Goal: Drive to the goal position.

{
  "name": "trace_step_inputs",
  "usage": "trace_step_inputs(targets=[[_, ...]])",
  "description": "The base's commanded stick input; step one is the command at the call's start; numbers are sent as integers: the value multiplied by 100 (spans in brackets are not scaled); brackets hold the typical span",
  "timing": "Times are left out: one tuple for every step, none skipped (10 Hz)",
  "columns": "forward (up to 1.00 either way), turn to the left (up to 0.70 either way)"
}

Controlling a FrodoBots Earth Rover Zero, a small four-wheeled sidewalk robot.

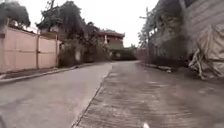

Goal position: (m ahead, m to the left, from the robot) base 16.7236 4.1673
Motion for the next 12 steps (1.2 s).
trace_step_inputs(targets=[[70,-2],[70,0],[70,0],[70,0],[70,0],[70,0],[70,0],[70,0],[70,0],[70,0],[70,0],[70,0]])
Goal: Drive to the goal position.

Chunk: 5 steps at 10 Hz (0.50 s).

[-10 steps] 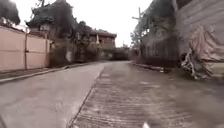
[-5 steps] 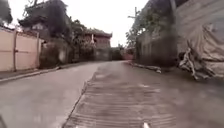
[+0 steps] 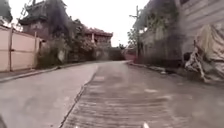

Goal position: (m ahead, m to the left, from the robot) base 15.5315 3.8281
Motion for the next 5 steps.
trace_step_inputs(targets=[[70,0],[70,0],[70,0],[70,0],[70,0]])
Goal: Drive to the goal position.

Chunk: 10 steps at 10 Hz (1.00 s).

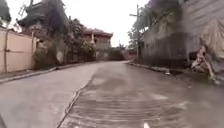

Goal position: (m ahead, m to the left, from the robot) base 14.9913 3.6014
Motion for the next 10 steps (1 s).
trace_step_inputs(targets=[[70,0],[70,0],[70,0],[70,0],[70,0],[70,0],[70,0],[70,0],[70,0],[70,0]])
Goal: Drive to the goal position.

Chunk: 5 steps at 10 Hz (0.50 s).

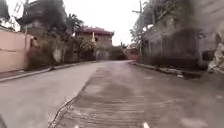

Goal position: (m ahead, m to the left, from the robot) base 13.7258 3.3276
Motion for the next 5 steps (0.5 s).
trace_step_inputs(targets=[[70,0],[70,0],[70,0],[70,0],[70,0]])
